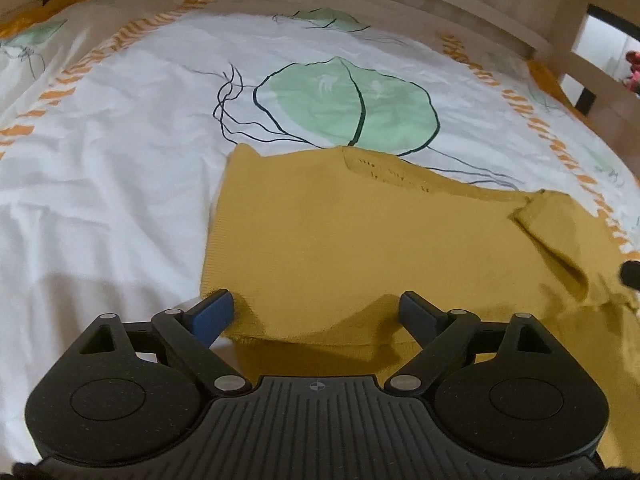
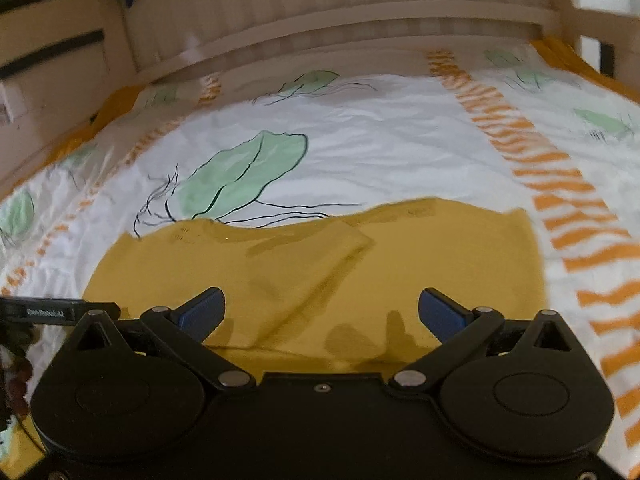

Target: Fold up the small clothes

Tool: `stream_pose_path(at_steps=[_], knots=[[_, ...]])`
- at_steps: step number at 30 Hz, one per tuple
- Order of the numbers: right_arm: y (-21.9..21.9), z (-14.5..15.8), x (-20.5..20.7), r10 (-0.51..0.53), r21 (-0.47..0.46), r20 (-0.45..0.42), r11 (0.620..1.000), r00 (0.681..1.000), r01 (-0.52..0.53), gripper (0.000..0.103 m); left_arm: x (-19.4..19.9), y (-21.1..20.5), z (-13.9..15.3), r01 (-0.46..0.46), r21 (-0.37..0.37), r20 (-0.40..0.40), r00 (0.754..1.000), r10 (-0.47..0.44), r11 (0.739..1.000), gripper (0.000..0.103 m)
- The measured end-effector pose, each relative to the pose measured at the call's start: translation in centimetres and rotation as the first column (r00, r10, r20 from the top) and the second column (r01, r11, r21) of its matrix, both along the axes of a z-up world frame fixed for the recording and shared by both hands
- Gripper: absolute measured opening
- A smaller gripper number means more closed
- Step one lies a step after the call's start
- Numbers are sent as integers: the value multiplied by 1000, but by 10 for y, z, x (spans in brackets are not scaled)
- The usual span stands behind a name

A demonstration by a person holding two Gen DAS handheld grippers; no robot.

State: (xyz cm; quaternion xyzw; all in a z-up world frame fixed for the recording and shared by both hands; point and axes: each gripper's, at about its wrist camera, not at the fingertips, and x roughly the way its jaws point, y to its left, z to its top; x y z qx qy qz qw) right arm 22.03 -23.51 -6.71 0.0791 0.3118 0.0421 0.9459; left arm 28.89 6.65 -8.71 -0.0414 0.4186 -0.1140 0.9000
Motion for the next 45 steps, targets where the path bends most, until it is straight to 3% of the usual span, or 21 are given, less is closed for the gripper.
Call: stream_pose_path(at_steps=[8,13,20,25,27,32,35,38,41,43,45], knots=[[55,-15,36,66,-248,-71,965,995,-82,102,1,9,3,-16,-65,-29,999,14,998,90],[27,-18,34,-58,-319,-81,947,995,29,102,0,13,9,-23,-102,-36,999,20,995,90],[-18,-9,16,-184,-305,-92,941,978,149,102,0,13,19,-28,-138,-15,1000,26,990,90],[-27,-4,12,-119,-152,-82,983,990,105,99,1,14,19,-29,-137,-18,999,27,990,90],[-27,-6,16,-99,-121,-86,989,991,89,94,1,15,19,-35,-138,-18,999,32,990,90],[-42,-16,23,-89,-35,-90,996,992,86,94,2,20,20,-48,-153,-19,999,46,987,90],[-52,-22,25,-42,96,-97,994,994,52,80,3,21,21,-51,-159,-18,999,49,986,90],[-56,-26,29,-11,170,-88,985,996,26,66,3,21,20,-49,-163,-21,999,46,985,90],[-57,-29,33,-1,215,-87,976,996,19,43,3,21,20,-47,-161,-23,999,44,986,90],[-56,-29,36,2,229,-91,973,996,19,15,3,21,20,-50,-160,-23,999,47,986,90],[-53,-24,38,-2,200,-107,980,994,23,15,4,21,21,-51,-156,-21,999,49,986,90]])
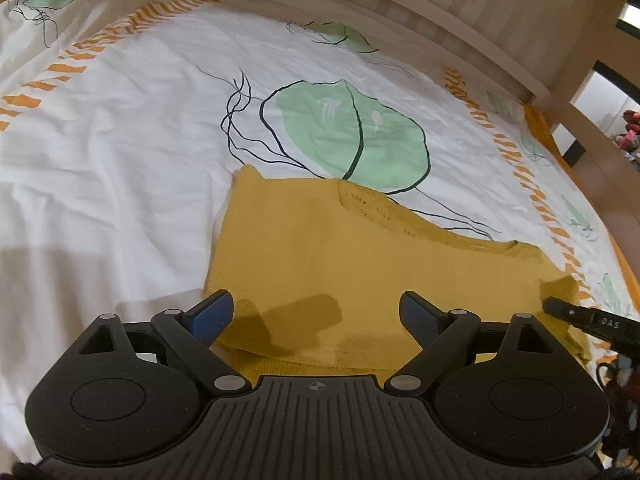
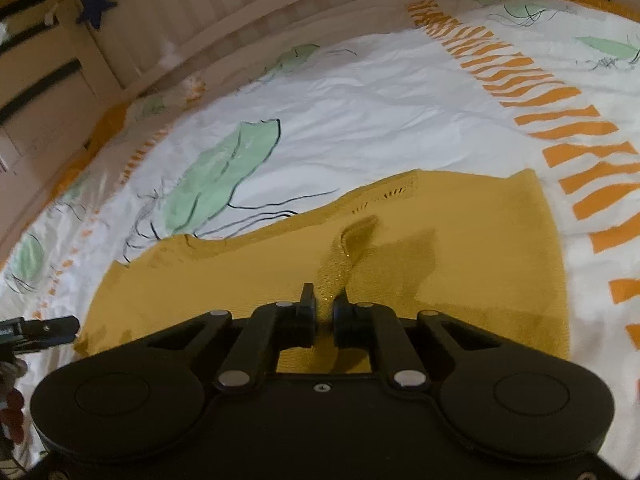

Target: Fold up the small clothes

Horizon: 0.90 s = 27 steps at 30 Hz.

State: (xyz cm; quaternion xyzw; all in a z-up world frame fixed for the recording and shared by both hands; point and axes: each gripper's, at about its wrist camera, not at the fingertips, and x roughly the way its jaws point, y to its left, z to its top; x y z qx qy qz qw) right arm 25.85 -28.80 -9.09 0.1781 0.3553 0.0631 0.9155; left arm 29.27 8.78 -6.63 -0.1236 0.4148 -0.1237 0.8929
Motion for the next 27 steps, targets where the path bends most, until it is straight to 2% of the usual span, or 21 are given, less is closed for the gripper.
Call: stream_pose_path(at_steps=[3,5,9,13,17,18,19,21,24,27], knots=[[8,20,-5,31,-79,29,996,999,-28,14,-2,0,1,-1,9,7,1000,1,1000,90],[8,33,-9,16,-147,47,989,999,-9,13,-3,0,1,-1,17,12,1000,1,1000,90],[-11,27,-1,-64,-174,-9,983,998,61,14,-1,0,-1,3,26,9,1000,-3,1000,90],[-17,3,5,-91,-161,-82,984,992,77,28,2,-1,-7,6,45,-12,1000,-6,999,90],[-19,-3,-5,-116,-190,-57,976,992,103,37,4,3,-17,-4,82,-38,999,7,997,90],[-22,-1,-8,-128,-208,-53,971,990,114,42,5,5,-20,-7,83,-44,999,10,997,90],[-23,0,-10,-142,-233,-48,964,989,127,52,6,6,-21,-6,82,-48,999,10,997,90],[-28,4,-15,-174,-284,-34,946,984,157,62,6,5,-22,-4,91,-48,999,9,996,90],[-38,8,-22,-216,-297,-21,934,976,200,61,6,2,-22,0,107,-45,999,5,994,91],[-47,12,-30,-232,-270,8,936,973,226,61,6,2,-23,1,110,-46,999,4,994,91]])
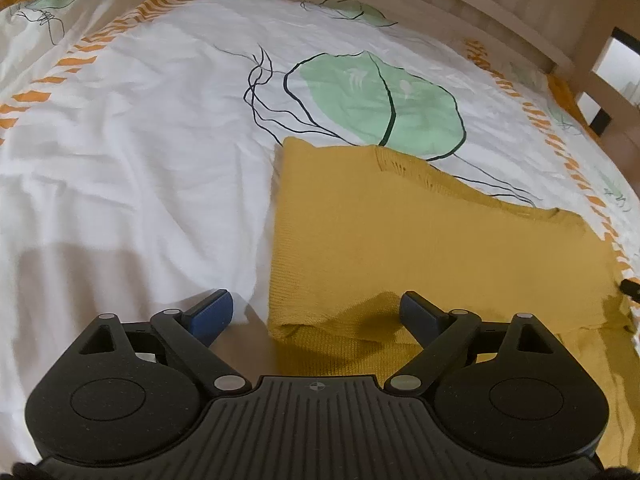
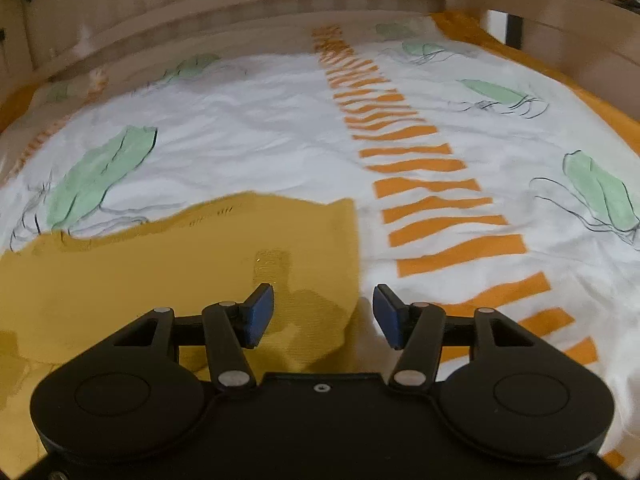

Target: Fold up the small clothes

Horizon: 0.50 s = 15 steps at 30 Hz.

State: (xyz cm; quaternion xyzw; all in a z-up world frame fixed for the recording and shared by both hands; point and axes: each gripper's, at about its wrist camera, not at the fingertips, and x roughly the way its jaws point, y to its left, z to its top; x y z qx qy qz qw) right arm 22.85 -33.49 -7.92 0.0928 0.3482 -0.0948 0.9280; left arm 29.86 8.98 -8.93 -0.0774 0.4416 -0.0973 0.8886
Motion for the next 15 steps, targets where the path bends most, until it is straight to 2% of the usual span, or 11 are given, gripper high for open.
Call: stream_pose_path(at_steps=[4,9,12,15], knots=[[-7,4,-6,100,108,89,988,991,-110,62,0,0,0,0,0,0,1000,0,1000,93],[-4,-7,2,191,224,72,953,979,-203,62,0,-2,-1,7,5,2,1000,-7,1000,96],[0,-7,5,229,328,73,913,971,-241,63,1,-2,-1,7,3,0,1000,-7,1000,96],[-2,10,1,234,394,167,875,958,-282,63,1,-2,-1,8,4,1,1000,-8,1000,96]])
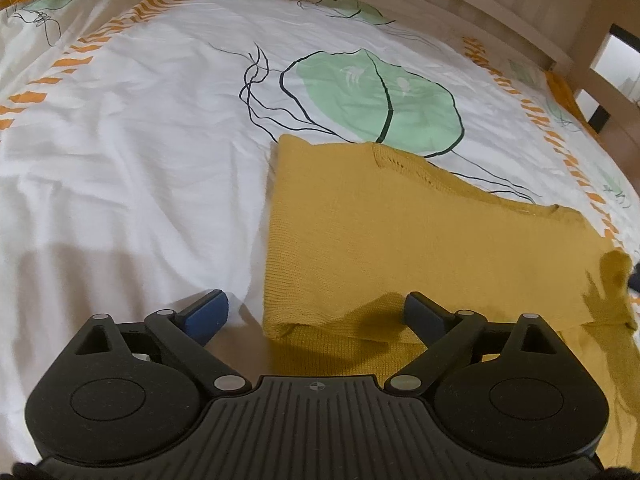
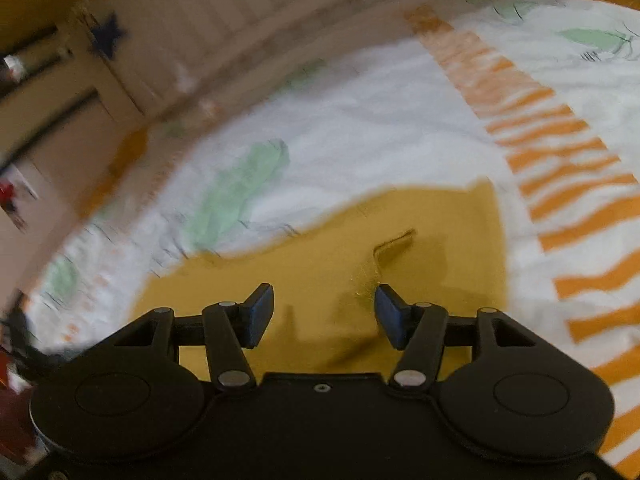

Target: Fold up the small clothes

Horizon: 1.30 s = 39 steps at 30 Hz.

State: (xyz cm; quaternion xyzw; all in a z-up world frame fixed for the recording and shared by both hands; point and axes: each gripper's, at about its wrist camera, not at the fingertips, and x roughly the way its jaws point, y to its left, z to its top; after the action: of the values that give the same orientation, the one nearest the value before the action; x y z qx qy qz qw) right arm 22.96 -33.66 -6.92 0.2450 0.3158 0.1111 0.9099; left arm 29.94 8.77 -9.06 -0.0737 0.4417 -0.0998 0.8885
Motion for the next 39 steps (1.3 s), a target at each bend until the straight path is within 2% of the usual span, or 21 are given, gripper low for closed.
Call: stream_pose_path(at_steps=[3,5,9,13,17,19,22,25,29,33,35,36,39], knots=[[-8,13,-4,-39,115,70,993,997,31,66,0,0,0,-1,0,-1,1000,1,1000,96],[-10,16,-6,-62,136,84,989,995,50,69,0,-1,0,0,1,-1,1000,0,1000,96],[-2,15,-2,-61,17,48,998,997,60,70,0,-1,0,3,3,1,1000,-3,1000,96],[1,3,-3,-55,-1,-12,998,998,55,75,0,-2,-1,8,5,6,1000,-8,1000,96],[10,-17,5,-47,-105,-85,994,995,38,75,-2,-4,-3,17,21,14,1000,-17,1000,97],[9,-25,6,-76,-125,-130,990,989,60,75,-2,-5,-4,24,27,16,1000,-24,999,99],[9,-23,1,-95,-120,-129,990,987,80,76,-2,-8,-6,39,33,16,999,-39,999,103],[13,-9,-13,-89,-122,-106,990,990,76,84,-4,-13,-8,22,55,31,999,-23,998,103],[17,13,-37,-66,-139,-80,989,995,54,88,-8,-19,-9,22,85,45,999,-26,996,103],[18,29,-70,-50,-121,-55,992,997,43,93,-18,-14,-4,35,44,29,999,-37,998,101],[17,34,-88,-52,-117,-45,992,998,46,94,-31,-10,0,25,7,22,999,-25,1000,96],[16,35,-94,-57,-114,-45,992,997,52,94,-38,-9,3,21,0,18,1000,-21,1000,85],[13,35,-115,-71,-96,-57,993,996,65,94,-60,-8,14,16,5,20,1000,-16,1000,83]])
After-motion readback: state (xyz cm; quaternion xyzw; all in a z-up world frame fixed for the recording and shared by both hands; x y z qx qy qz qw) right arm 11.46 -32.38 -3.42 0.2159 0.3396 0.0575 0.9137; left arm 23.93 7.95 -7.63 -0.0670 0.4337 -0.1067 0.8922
